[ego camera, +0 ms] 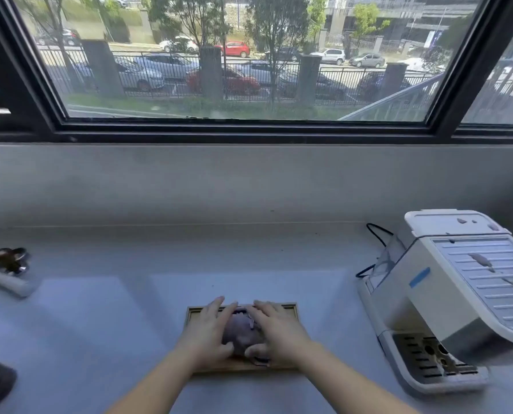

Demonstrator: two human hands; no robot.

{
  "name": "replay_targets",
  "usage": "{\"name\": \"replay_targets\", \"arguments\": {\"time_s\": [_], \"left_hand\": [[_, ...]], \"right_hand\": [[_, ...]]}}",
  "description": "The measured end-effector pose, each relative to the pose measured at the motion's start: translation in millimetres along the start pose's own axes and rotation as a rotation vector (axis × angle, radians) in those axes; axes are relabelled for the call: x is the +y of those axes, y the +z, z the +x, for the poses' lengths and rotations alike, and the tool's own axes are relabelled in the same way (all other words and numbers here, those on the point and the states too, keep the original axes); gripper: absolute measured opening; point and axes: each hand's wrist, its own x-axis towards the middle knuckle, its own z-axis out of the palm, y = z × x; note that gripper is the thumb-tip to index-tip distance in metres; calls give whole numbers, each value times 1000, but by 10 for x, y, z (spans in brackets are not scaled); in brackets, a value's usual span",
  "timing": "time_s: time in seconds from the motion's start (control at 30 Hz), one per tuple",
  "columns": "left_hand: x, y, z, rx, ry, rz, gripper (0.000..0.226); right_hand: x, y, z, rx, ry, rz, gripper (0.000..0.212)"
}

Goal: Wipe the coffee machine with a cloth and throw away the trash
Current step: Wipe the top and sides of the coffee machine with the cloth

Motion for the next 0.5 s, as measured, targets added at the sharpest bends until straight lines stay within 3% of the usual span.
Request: {"name": "replay_targets", "arguments": {"time_s": [0.27, 0.4, 0.5], "left_hand": [[-54, 156, 26, 12, 44, -90, 79], [-28, 152, 51, 32, 56, -156, 76], [-8, 115, 54, 89, 58, -210, 61]], "right_hand": [[-86, 246, 109, -37, 5, -30, 96], [-138, 253, 149, 8, 31, 65, 65], [-167, 190, 158, 12, 65, 170, 49]]}}
